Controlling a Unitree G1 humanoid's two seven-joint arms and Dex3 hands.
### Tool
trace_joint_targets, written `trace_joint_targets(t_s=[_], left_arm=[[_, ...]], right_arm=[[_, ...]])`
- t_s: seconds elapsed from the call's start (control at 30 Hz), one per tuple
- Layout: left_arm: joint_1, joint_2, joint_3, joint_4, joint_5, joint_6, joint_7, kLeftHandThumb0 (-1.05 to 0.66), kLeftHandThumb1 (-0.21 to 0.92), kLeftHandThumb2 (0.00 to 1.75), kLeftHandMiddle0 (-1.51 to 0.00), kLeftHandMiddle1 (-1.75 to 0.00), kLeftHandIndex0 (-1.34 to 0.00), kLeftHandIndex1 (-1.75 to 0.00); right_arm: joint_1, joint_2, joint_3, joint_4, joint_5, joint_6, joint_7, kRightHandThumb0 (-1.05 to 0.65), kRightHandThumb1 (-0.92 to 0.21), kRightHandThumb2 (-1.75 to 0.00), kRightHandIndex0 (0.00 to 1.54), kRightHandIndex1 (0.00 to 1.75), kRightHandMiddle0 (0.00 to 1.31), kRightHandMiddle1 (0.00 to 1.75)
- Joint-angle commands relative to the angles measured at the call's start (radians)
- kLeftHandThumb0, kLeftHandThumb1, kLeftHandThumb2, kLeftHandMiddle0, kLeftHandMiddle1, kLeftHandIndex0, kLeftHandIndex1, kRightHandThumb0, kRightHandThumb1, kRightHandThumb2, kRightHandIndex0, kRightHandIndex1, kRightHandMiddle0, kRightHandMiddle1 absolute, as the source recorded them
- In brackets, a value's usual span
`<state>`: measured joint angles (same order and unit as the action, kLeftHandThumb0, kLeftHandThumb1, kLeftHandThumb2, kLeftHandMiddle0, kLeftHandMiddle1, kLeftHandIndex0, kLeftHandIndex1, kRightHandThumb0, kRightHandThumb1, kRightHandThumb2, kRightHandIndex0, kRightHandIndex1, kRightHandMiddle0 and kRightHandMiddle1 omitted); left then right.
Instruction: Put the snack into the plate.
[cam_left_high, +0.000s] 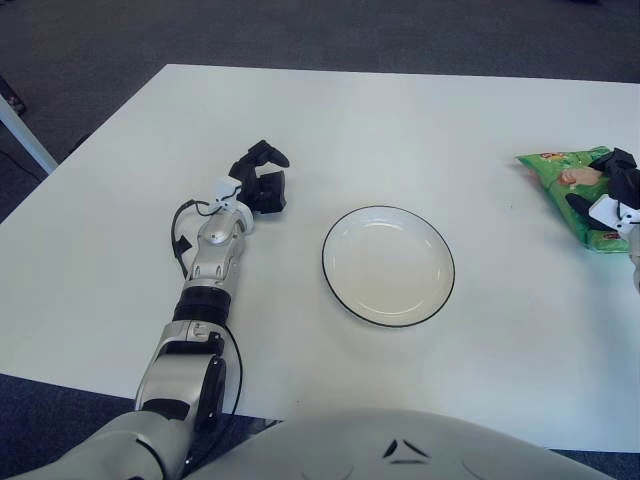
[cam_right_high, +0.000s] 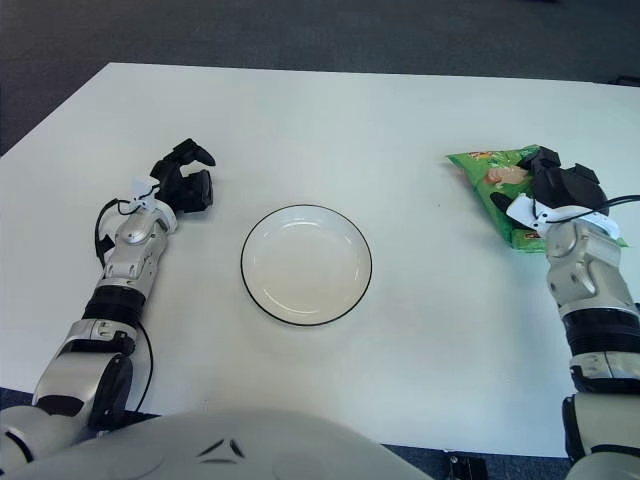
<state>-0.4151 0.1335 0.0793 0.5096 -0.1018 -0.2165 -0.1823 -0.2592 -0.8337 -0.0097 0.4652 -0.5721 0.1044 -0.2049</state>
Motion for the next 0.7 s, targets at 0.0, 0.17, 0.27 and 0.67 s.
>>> trace_joint_targets(t_s=[0.0, 0.17, 0.27, 0.67], left_arm=[[0.065, -0.001, -0.002, 0.029, 0.018, 0.038, 0.014, -0.46, 0.39, 1.23, -1.18, -1.75, -0.56, -1.75], [0.068, -0.005, -0.003, 0.023, 0.017, 0.042, 0.021, -0.46, 0.38, 1.23, -1.18, -1.75, -0.56, -1.75], [0.069, -0.008, -0.003, 0.019, 0.017, 0.043, 0.023, -0.46, 0.38, 1.24, -1.19, -1.75, -0.56, -1.75], [0.068, -0.007, -0.006, 0.017, 0.016, 0.044, 0.025, -0.46, 0.37, 1.25, -1.19, -1.75, -0.57, -1.75]], right_arm=[[0.051, 0.029, -0.034, 0.038, 0.011, -0.007, -0.08, -0.01, -0.02, -1.53, 0.83, 1.37, 0.78, 1.74], [0.035, 0.05, -0.081, 0.049, 0.055, -0.028, -0.146, 0.0, 0.0, -1.54, 0.91, 1.32, 0.76, 1.75], [0.035, 0.069, -0.102, 0.021, 0.085, -0.019, -0.138, 0.0, -0.01, -1.55, 0.9, 1.39, 0.71, 1.75], [0.081, 0.158, -0.16, -0.226, 0.129, 0.034, -0.129, 0.0, -0.08, -1.53, 0.84, 1.57, 0.58, 1.75]])
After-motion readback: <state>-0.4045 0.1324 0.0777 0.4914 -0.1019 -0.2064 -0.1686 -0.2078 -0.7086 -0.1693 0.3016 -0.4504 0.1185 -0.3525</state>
